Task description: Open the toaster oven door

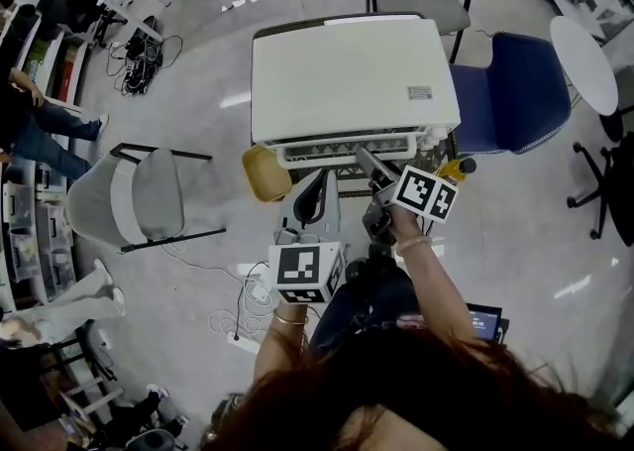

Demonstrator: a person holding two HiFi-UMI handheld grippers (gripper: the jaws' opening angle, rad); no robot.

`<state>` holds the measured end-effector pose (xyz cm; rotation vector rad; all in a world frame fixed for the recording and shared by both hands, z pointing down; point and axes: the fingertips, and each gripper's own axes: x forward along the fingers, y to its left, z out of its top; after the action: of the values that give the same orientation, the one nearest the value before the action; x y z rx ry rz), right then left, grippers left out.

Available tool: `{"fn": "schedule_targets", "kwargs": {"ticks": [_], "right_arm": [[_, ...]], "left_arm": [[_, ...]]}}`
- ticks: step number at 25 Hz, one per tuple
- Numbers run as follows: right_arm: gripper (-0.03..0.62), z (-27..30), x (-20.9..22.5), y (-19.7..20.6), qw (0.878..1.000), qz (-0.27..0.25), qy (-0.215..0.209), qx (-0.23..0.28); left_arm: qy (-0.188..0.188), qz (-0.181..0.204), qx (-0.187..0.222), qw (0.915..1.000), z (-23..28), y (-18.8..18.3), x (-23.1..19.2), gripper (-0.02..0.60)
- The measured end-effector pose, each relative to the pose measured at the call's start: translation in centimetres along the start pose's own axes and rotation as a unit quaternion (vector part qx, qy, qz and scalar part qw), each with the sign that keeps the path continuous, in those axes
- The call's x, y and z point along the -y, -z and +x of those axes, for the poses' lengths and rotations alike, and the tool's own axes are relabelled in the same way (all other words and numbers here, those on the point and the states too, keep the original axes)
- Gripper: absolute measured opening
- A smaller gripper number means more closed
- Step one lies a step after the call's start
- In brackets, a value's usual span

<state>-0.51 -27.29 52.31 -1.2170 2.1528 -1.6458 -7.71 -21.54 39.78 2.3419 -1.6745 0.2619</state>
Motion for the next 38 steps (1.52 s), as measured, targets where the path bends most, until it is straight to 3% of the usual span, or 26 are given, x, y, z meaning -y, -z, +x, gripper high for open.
{"fn": "schedule_targets", "kwargs": {"ticks": [38], "right_arm": [[0.201, -3.6, 2.6, 6.2, 0.998, 0.011, 0.034, -0.058]], "left_arm": [[-0.004, -0.001, 0.007, 1.0, -4.1, 0.8, 1.8, 0.012]]}}
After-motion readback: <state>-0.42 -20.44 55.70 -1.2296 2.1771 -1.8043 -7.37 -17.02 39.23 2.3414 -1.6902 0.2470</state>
